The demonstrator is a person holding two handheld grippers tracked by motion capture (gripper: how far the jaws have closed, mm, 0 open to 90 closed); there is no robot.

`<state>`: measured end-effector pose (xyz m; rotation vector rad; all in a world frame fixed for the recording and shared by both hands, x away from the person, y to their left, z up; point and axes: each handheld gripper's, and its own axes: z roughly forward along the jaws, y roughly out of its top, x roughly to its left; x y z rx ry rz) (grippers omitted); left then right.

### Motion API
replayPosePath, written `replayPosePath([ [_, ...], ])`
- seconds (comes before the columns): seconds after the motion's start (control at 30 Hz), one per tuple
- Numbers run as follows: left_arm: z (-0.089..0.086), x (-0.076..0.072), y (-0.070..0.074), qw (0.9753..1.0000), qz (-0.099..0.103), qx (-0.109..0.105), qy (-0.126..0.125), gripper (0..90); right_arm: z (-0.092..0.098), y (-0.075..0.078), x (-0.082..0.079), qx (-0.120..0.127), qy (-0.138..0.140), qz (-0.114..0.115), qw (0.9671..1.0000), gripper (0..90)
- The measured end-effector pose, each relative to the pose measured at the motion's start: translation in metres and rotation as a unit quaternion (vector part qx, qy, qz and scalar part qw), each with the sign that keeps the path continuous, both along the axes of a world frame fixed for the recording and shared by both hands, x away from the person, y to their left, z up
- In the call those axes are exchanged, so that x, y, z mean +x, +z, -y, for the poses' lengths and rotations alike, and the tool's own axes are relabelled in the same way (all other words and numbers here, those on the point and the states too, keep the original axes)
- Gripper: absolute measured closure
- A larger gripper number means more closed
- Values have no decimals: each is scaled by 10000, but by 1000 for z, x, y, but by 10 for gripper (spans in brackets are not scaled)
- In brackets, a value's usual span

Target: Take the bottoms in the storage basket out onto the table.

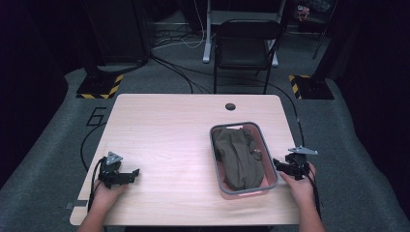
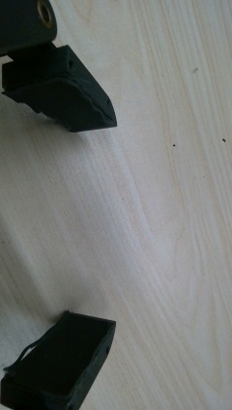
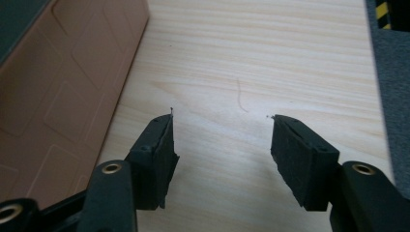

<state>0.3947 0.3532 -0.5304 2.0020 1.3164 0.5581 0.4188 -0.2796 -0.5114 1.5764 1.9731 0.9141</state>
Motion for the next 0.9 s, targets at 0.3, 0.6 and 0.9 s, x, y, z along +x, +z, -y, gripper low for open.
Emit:
replayPosePath([
  [0.3,0,0,0,10000,4,-3,9,64,6,16,-9,257,-163,10,9995,433],
  [0.6,4,2,-1,10000,-46,39,-28,0,8,33,-15,379,-260,94,9989,425],
  [0.9,4,1,-2,9999,-9,12,-144,2,4,54,-19,297,-106,210,9993,436],
])
